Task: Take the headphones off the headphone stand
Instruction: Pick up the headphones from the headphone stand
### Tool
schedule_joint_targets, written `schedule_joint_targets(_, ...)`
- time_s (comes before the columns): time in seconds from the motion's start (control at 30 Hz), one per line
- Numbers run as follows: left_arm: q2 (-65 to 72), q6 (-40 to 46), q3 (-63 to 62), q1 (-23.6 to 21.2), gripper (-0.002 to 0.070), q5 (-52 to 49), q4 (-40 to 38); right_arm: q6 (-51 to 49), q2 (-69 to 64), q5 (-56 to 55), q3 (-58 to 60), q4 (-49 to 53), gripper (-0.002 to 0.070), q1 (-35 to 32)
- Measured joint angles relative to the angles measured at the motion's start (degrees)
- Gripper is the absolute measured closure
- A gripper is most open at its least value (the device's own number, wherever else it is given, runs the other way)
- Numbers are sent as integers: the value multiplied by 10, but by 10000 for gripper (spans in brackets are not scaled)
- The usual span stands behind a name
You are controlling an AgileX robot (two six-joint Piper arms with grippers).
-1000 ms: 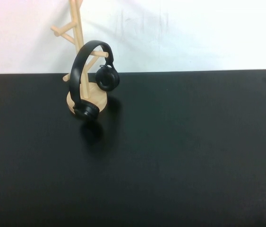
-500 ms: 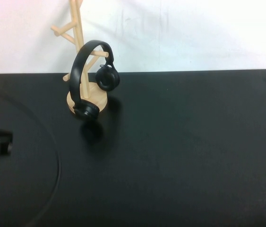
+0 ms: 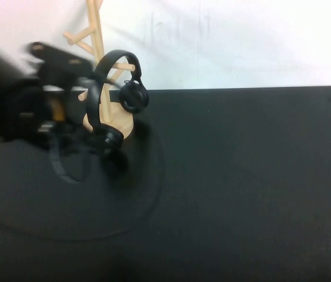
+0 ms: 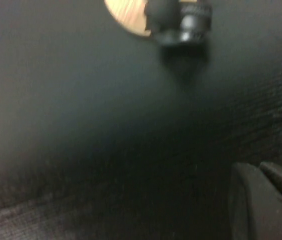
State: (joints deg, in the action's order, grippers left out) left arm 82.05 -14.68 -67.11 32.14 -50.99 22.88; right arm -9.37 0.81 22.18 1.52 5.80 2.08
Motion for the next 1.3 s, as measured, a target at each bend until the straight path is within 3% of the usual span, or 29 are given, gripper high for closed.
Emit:
schedule_joint_targets(0.17, 77, -48, -63, 72, 678, -27, 67, 0, 0, 0, 0, 0, 685, 0)
schedule_joint_targets(0.37, 152, -10, -139, 90, 654, -43, 116, 0, 0, 0, 0, 0, 685, 0)
schedule_joint_targets(0.47, 179, 2, -172, 90, 573, -51, 144, 0, 0, 0, 0, 0, 685, 0)
schedule_joint_targets(0.57, 198, -5, -195, 90, 430, -63, 178, 0, 0, 0, 0, 0, 685, 0)
schedule_joint_targets(0.63, 206, -48, -201, 90, 335, -67, 214, 0, 0, 0, 0, 0, 685, 0)
schedule_joint_targets(0.73, 222, -108, -202, 90, 260, -73, 267, 0, 0, 0, 0, 0, 685, 0)
schedule_joint_targets(1.3, 291, -179, -202, 33, 227, -29, 372, 0, 0, 0, 0, 0, 685, 0)
